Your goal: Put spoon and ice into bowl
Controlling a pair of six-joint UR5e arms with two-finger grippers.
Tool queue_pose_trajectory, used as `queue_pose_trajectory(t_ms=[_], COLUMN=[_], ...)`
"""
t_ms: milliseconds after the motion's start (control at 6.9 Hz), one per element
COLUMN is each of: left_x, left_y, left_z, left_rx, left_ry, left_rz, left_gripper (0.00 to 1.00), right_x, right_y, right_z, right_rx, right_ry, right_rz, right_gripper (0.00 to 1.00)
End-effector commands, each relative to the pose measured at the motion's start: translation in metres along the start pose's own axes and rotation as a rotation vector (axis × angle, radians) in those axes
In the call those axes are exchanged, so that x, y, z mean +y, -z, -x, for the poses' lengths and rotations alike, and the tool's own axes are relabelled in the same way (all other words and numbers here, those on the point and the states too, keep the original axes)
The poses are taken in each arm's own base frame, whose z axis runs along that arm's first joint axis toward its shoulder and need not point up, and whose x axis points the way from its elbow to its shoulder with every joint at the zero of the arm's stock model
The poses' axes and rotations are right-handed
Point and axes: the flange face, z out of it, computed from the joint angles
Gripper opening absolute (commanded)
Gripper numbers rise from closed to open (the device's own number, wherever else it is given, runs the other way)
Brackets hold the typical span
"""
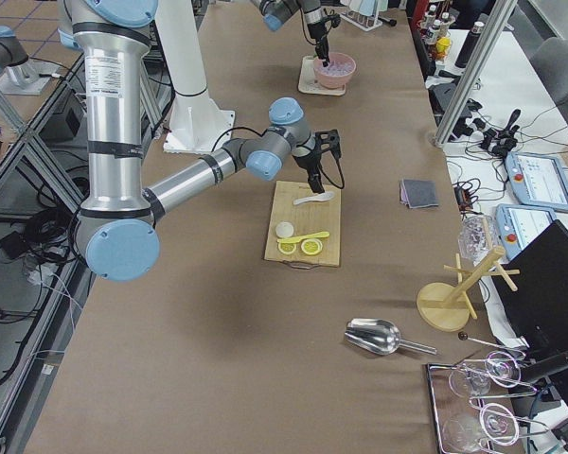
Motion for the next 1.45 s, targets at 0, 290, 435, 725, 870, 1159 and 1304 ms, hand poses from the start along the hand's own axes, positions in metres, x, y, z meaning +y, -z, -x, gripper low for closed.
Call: queue_pose_trajectory(t_ms=[0,290,435,725,870,1159,1304], left_x=[-0.019,0.057,0.098,0.146,0.151,0.151,0.151], left_y=[0.01,-0.04,-0.07,-0.095,-0.1,-0.108,-0.107], left_z=[-0.062,-0.151,-0.207,-0.278,-0.294,-0.303,-0.303], left_rx=[0.128,0.168,0.183,0.207,0.213,0.209,0.213], left_ry=[0.242,0.285,0.293,0.348,0.35,0.357,0.354], left_rz=[-0.04,-0.008,-0.02,-0.039,-0.042,-0.039,-0.04], left_gripper=[0.0,0.0,0.0,0.0,0.0,0.0,0.27], right_x=[0.001,0.002,0.002,0.001,0.001,0.0,0.0], right_y=[-0.001,-0.001,-0.002,-0.002,-0.002,-0.002,-0.002], right_z=[-0.002,-0.003,-0.004,-0.005,-0.005,-0.005,-0.005], right_rx=[0.003,0.005,0.006,0.014,0.017,0.018,0.018], right_ry=[-0.001,-0.002,-0.001,-0.001,-0.001,0.0,0.0], right_rz=[0.002,0.002,0.003,-0.009,-0.01,-0.013,-0.013], right_gripper=[1.0,1.0,1.0,1.0,1.0,1.0,1.0])
